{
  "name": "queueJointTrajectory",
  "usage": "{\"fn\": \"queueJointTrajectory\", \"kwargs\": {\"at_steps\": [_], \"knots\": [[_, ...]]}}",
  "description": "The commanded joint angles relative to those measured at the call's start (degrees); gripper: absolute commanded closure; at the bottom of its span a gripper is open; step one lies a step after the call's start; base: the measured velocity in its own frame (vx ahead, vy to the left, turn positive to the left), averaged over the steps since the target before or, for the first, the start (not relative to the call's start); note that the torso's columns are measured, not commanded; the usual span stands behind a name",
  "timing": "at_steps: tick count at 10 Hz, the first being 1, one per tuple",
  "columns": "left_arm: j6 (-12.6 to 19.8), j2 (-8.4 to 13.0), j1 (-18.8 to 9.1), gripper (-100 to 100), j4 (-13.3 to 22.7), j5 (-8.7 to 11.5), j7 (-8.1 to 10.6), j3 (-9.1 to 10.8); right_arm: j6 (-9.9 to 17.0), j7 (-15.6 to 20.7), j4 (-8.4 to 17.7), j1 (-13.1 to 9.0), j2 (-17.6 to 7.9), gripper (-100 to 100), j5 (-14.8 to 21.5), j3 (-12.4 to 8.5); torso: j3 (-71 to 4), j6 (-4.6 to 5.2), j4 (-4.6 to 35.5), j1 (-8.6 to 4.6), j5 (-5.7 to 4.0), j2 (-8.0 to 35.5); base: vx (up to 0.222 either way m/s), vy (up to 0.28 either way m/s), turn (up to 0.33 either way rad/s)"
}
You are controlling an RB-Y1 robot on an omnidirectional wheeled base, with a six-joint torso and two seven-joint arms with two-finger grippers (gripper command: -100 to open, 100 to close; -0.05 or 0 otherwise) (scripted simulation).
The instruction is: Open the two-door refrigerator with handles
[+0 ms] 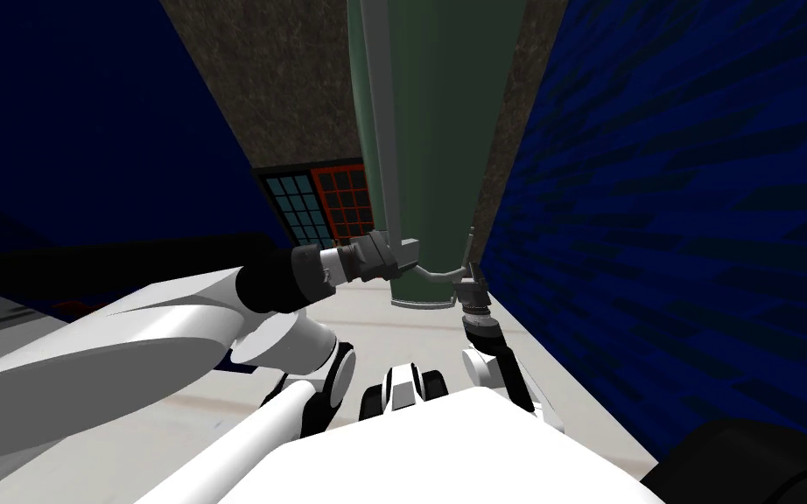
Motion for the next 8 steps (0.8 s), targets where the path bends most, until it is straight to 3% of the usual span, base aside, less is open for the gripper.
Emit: {"fn": "queueJointTrajectory", "kwargs": {"at_steps": [1,2,3,8], "knots": [[0.6,-0.1,-2.7,-100,-0.6,0.9,1.73,1.83,0.0,0.0,0.0,0.0,0.0,0,0.0,0.0,0.0,-0.03,0.0,0.02,0.02,0.0,0.011,-0.019,0.035],[1.6,0.1,-1.2,-100,-0.5,1.0,1.02,0.86,0.0,0.0,0.0,0.0,0.0,0,0.0,0.0,0.0,-0.01,0.1,0.02,0.02,0.1,0.002,-0.008,0.001],[1.9,0.1,-1.2,0,-0.4,1.1,1.14,0.83,0.0,0.0,0.0,0.0,0.0,0,0.0,0.0,0.1,-0.01,-0.1,0.02,0.0,0.0,0.0,0.0,0.0],[2.0,0.1,-1.1,0,-0.4,1.1,1.12,0.8,0.0,0.0,0.0,0.0,0.0,0,0.0,0.0,0.3,0.01,-0.5,-0.12,-0.09,-0.2,0.0,0.0,0.0]]}}
